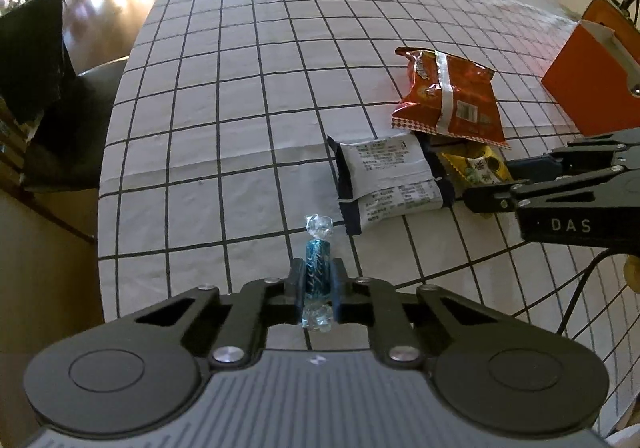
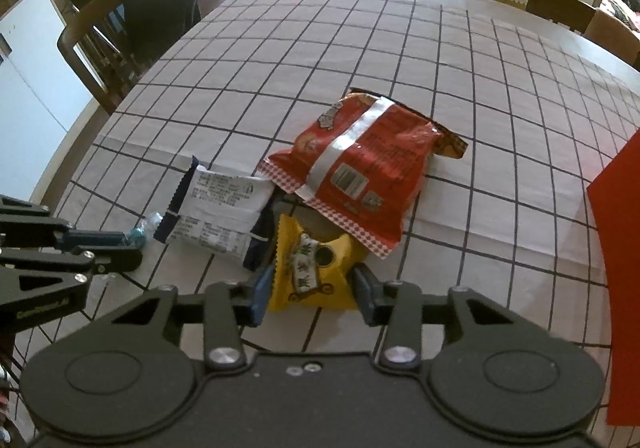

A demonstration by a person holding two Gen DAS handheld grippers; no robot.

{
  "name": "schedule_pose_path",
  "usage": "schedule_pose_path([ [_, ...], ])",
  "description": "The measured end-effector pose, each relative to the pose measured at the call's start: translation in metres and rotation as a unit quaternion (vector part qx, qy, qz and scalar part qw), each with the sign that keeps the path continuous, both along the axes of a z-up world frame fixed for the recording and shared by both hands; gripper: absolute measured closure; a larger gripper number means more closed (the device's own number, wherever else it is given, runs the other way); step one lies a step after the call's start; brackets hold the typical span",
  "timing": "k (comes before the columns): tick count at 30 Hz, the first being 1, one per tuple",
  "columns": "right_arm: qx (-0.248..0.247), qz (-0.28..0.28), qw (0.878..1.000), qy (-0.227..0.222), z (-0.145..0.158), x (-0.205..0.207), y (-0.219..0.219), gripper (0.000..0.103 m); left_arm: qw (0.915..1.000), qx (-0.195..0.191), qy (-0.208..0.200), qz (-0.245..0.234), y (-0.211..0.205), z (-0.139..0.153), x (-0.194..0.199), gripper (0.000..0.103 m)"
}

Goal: Organize snacks
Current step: 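Grasp the small blue candy with the left tool while the right tool grasps the yellow snack bag, then carry the blue candy and yellow snack bag toward the orange box with both tools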

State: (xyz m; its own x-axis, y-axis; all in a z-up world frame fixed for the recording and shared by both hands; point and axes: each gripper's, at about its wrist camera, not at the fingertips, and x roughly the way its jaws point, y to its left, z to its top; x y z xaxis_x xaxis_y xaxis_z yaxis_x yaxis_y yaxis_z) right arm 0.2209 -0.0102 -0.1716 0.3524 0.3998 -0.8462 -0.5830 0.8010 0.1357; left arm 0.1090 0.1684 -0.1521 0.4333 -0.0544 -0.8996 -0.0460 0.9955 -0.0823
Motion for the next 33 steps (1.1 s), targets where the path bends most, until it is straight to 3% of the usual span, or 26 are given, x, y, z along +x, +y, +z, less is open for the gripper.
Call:
schedule_pose_path([
  [12, 0.035, -0.003, 0.999, -0.001, 0.017, -0.013, -0.023, 0.068, 0.9996, -0.015, -0.003, 0.025, -0.002, 0.012, -0.010, 0.091],
  [33, 0.087, -0.019, 0.995, -0.046, 0.093, -0.017, -0.109, 0.068, 0.9977, -0.016, -0.065, 0.013, -0.071, 0.092, -0.005, 0.091],
])
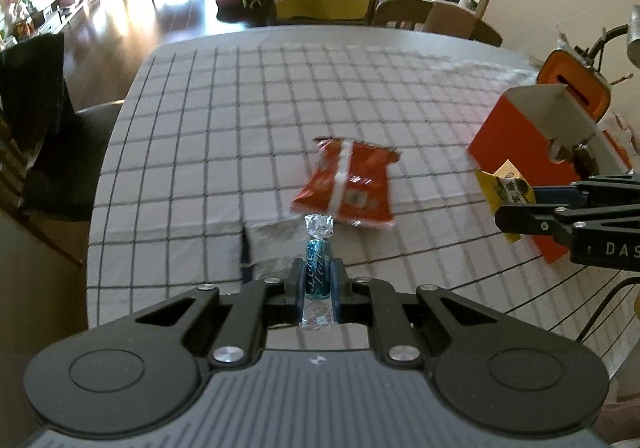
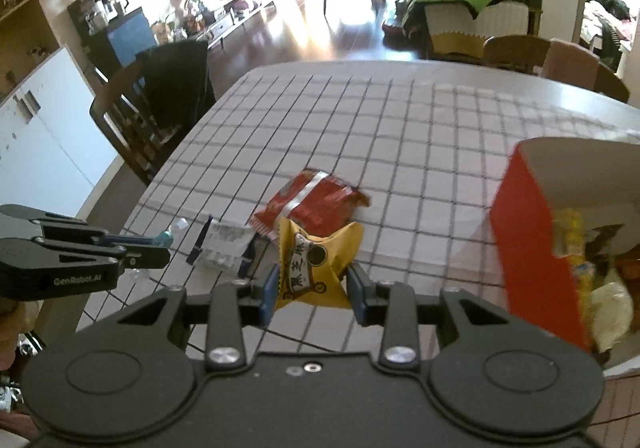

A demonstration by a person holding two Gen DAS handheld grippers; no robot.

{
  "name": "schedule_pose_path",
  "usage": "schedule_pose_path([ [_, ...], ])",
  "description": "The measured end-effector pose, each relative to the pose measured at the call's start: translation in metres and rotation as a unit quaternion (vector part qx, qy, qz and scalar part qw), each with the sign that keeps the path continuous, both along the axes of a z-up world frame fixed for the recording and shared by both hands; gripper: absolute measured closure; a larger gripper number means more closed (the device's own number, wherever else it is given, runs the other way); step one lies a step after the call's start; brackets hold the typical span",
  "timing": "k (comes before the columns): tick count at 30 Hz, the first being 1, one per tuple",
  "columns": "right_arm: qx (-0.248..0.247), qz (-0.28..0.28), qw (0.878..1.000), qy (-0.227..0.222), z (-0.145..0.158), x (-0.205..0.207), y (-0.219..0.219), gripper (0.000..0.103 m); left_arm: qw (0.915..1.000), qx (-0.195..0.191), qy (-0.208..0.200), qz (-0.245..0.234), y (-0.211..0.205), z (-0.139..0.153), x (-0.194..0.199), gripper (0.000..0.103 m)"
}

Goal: Organize snacks
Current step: 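Carry the blue candy and yellow snack bag toward the orange box with both tools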

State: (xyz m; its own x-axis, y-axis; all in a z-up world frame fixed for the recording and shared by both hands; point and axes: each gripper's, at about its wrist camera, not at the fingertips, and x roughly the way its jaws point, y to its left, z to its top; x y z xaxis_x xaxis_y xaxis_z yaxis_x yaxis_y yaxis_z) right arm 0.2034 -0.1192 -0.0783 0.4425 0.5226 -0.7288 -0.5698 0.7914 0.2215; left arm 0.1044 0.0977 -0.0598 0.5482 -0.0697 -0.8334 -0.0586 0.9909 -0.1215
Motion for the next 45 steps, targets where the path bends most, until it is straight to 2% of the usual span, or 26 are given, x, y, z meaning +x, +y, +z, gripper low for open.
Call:
schedule_pose_path([
  [14, 0.004, -0.041, 0.999, -0.033, 0.025, 0.021, -0.084, 0.068, 0.9984, 0.004, -0.035, -0.043, -0.089, 0.039, 0.034, 0.091],
  [24, 0.000, -0.071, 0.996, -0.044, 0.025, 0.037, -0.139, 0.068, 0.9955, 0.012, -0.051, -0.079, -0.156, 0.052, 0.063, 0.091],
  [30, -0.009, -0.092, 0.995, -0.042, 0.019, 0.051, -0.172, 0.068, 0.9931, 0.019, -0.053, -0.103, -0.196, 0.048, 0.082, 0.091],
  [34, -0.006, -0.103, 0.994, -0.033, 0.014, 0.062, -0.197, 0.068, 0.9944, 0.011, -0.034, -0.100, -0.204, 0.040, 0.096, 0.091],
  [38, 0.004, -0.089, 0.996, -0.024, 0.008, 0.064, -0.207, 0.068, 0.9952, 0.002, 0.023, -0.096, -0.201, 0.013, 0.110, 0.091],
  [45, 0.011, -0.088, 0.996, -0.006, -0.004, 0.066, -0.217, 0.067, 0.9908, -0.057, 0.084, -0.090, -0.200, -0.031, 0.111, 0.090],
])
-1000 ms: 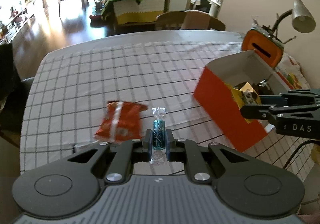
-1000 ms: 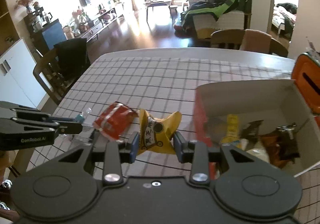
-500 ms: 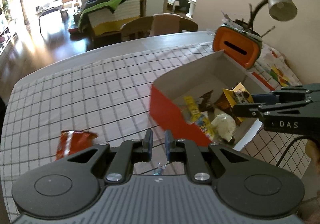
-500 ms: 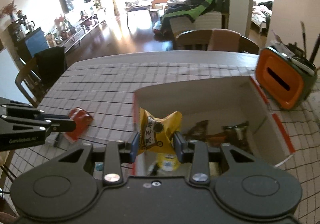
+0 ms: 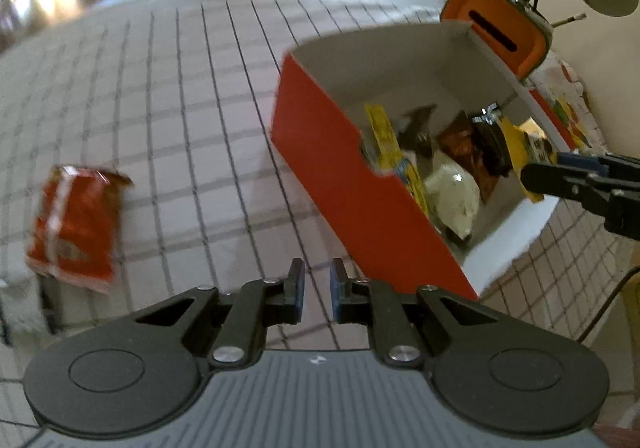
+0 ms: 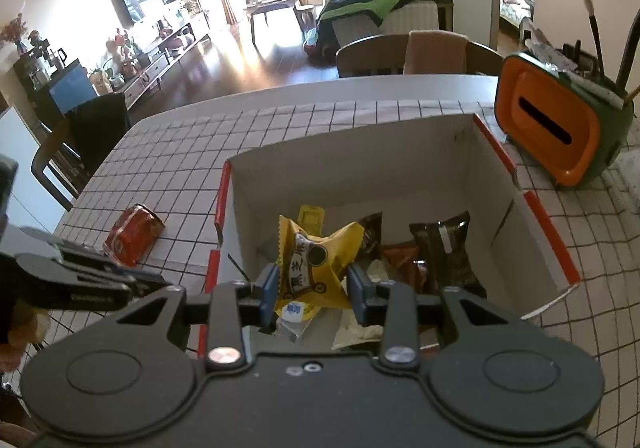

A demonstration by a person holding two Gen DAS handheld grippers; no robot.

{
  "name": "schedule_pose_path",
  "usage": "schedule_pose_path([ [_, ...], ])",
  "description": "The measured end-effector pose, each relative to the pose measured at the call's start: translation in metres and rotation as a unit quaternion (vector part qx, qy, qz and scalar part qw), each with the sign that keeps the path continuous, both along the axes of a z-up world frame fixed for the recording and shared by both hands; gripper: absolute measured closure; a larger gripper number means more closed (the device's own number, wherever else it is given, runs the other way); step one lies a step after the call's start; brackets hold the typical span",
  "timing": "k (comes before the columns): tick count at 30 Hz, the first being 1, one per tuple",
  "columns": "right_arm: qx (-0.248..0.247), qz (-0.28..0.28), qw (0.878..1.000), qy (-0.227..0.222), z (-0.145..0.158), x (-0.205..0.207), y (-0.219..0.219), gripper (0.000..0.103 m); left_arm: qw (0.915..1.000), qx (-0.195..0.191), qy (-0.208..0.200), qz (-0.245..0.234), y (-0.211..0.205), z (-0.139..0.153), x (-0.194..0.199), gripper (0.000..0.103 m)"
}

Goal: Organize snacks
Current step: 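Lower the blue candy and yellow snack bag into the box and open both tools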

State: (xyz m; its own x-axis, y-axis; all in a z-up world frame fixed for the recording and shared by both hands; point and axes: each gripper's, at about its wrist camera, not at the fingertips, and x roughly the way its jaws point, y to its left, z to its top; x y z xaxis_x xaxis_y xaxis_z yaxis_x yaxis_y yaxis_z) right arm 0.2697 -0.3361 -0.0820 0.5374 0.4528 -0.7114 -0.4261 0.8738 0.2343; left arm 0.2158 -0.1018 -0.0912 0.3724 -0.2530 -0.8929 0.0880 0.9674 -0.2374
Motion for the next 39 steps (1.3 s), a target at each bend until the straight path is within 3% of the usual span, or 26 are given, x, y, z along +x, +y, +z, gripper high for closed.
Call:
schedule_pose_path([
  [2, 0.001, 0.001, 1.000, 0.003, -0.003, 0.000, -0.002, 0.067, 0.9998, -0.012, 0.016, 0.005, -0.005, -0.011, -0.002, 0.088],
  [5, 0.004, 0.003, 1.000, 0.005, -0.005, 0.001, -0.005, 0.067, 0.9991, -0.020, 0.034, 0.013, -0.013, -0.028, -0.005, 0.074],
  [9, 0.007, 0.007, 1.000, 0.007, -0.008, 0.002, -0.008, 0.067, 0.9991, -0.016, 0.037, 0.010, -0.029, -0.043, -0.011, 0.071],
  [12, 0.006, 0.010, 1.000, 0.009, -0.011, 0.003, -0.010, 0.067, 0.9997, 0.003, 0.025, 0.005, -0.041, -0.047, -0.012, 0.050],
  [20, 0.004, 0.016, 1.000, 0.008, -0.014, 0.004, -0.014, 0.067, 0.9976, 0.069, 0.010, 0.008, -0.063, -0.056, -0.006, 0.050],
  [23, 0.005, 0.018, 1.000, 0.008, -0.013, 0.005, -0.014, 0.067, 0.9957, 0.093, 0.000, 0.002, -0.072, -0.058, -0.007, 0.051],
  [27, 0.004, 0.019, 1.000, 0.005, -0.015, 0.005, -0.016, 0.067, 0.9932, 0.115, -0.014, -0.013, -0.080, -0.060, -0.010, 0.072],
  [29, 0.004, 0.019, 1.000, 0.005, -0.016, 0.006, -0.017, 0.067, 0.9931, 0.115, -0.017, -0.016, -0.082, -0.061, -0.011, 0.077],
  [31, 0.006, 0.018, 1.000, 0.007, -0.017, 0.007, -0.018, 0.067, 0.9930, 0.114, -0.019, -0.022, -0.083, -0.061, -0.011, 0.092],
  [35, 0.011, 0.015, 1.000, 0.010, -0.021, 0.008, -0.021, 0.067, 0.9951, 0.097, -0.011, -0.010, -0.074, -0.059, -0.011, 0.092],
  [39, 0.018, 0.009, 1.000, 0.011, -0.021, 0.009, -0.026, 0.067, 0.9972, 0.067, -0.005, 0.031, -0.052, -0.053, -0.011, 0.092],
])
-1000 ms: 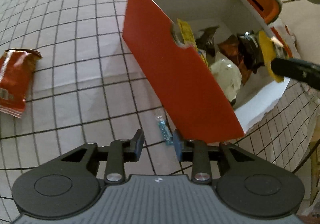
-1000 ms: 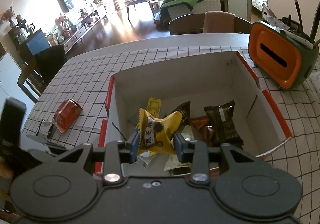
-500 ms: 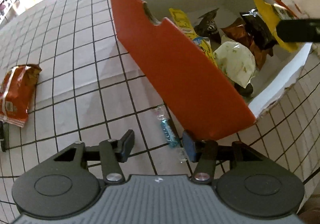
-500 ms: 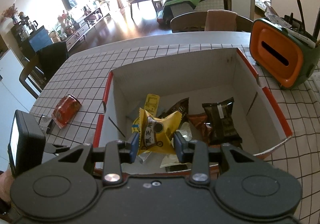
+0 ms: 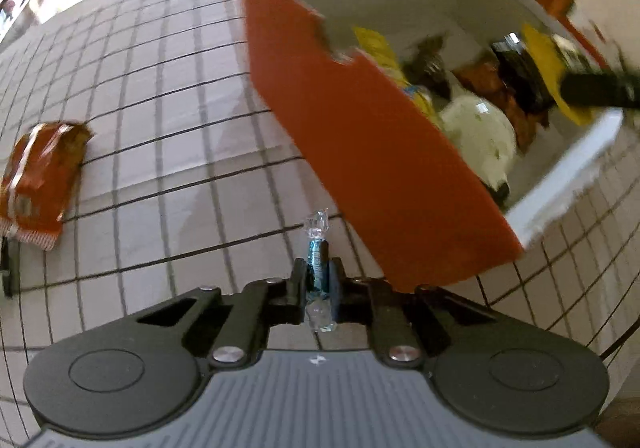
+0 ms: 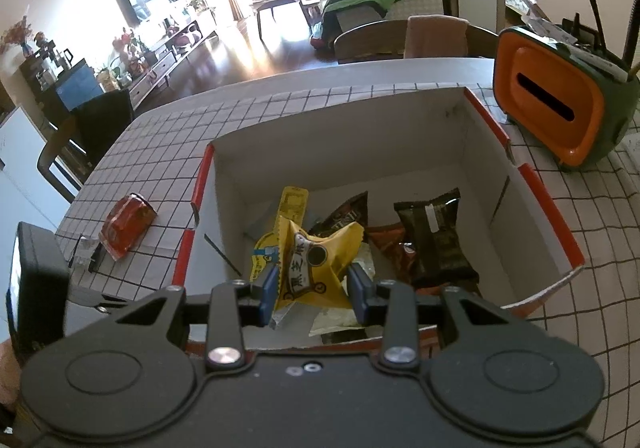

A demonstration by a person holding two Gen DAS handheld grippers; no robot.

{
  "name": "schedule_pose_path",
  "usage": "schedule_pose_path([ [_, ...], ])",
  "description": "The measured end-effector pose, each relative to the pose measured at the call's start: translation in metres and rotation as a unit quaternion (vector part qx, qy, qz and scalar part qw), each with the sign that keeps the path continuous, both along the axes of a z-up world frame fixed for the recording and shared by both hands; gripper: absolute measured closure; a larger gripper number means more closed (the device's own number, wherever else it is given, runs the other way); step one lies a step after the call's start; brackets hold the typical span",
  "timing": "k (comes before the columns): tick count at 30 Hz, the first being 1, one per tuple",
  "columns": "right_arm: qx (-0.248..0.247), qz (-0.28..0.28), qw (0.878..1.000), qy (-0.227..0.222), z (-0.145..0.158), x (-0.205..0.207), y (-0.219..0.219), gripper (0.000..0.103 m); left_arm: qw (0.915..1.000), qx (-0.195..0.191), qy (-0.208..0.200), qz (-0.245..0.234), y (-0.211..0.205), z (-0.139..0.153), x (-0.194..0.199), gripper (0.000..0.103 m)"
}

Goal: Organize snacks
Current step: 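Lower the blue candy and yellow snack bag into the box and open both tools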

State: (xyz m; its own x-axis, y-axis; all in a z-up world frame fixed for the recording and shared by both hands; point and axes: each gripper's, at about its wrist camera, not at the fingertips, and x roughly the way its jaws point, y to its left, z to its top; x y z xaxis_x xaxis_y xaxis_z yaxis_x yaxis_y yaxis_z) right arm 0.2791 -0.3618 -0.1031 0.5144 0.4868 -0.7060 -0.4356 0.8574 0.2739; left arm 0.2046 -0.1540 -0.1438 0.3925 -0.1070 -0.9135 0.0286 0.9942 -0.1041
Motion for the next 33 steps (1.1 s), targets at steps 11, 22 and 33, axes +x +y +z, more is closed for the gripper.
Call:
schedule_pose_path([
  [11, 0.001, -0.019, 1.000, -0.008, 0.004, 0.006, -0.019, 0.067, 0.9956, -0.049, -0.073, 0.031, 0.022, 0.076, -0.008, 0.092],
  [22, -0.029, -0.025, 0.999, -0.014, 0.005, 0.021, -0.032, 0.067, 0.9911, -0.046, -0.122, -0.025, -0.020, 0.111, 0.028, 0.092],
  [33, -0.064, 0.021, 0.998, 0.017, -0.011, 0.043, -0.014, 0.067, 0.9969, -0.006, -0.059, -0.052, -0.048, 0.079, 0.084, 0.092],
])
